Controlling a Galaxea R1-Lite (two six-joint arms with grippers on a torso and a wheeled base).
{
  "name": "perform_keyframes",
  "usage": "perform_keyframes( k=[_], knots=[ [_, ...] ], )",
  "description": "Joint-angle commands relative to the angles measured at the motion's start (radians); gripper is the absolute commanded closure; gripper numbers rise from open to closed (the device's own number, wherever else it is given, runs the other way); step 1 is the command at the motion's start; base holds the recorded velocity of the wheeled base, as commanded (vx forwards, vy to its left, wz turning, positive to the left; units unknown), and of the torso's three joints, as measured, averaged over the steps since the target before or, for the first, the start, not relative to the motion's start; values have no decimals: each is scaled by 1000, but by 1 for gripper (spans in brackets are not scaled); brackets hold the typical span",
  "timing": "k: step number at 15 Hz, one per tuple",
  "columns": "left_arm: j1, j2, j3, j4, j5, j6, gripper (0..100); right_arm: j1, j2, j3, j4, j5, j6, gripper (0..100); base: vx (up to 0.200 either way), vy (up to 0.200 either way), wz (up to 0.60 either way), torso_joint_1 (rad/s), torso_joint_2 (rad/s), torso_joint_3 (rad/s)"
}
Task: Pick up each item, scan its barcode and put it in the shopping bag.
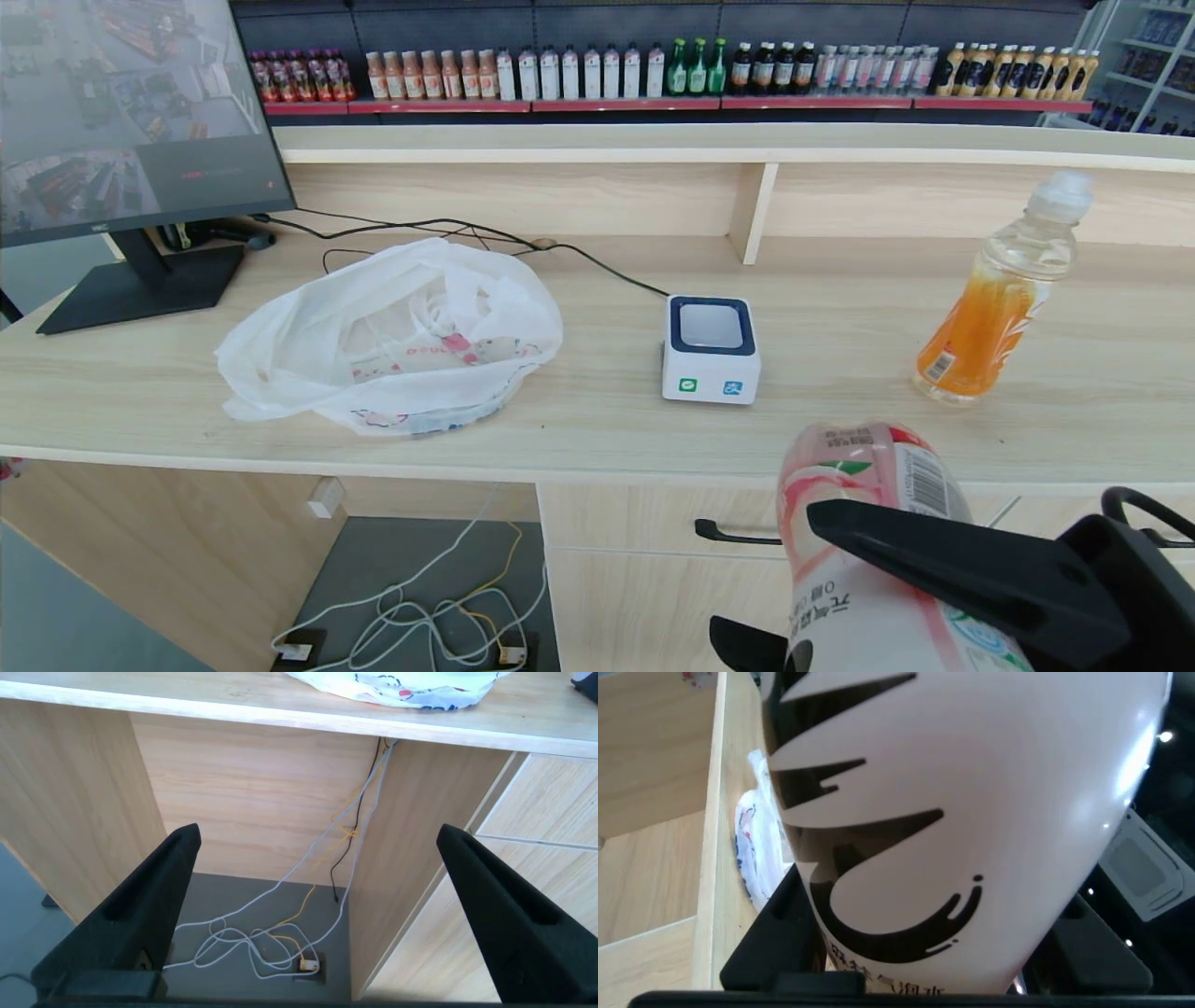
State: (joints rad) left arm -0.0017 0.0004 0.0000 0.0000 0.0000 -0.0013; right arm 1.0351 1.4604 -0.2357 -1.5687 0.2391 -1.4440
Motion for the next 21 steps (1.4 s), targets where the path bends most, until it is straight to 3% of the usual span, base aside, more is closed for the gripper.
perform_keyframes(
  k=[1,10,17,21],
  knots=[
    [0,0,0,0,0,0,0,-9,15,6,-2,0,-10,100,0,0,0,0,0,0],
    [0,0,0,0,0,0,0,-9,-5,-39,-2,-1,36,100,0,0,0,0,0,0],
    [0,0,0,0,2,0,0,-9,32,1,-2,2,33,100,0,0,0,0,0,0],
    [0,0,0,0,0,0,0,3,29,26,-2,74,57,100,0,0,0,0,0,0]
  ],
)
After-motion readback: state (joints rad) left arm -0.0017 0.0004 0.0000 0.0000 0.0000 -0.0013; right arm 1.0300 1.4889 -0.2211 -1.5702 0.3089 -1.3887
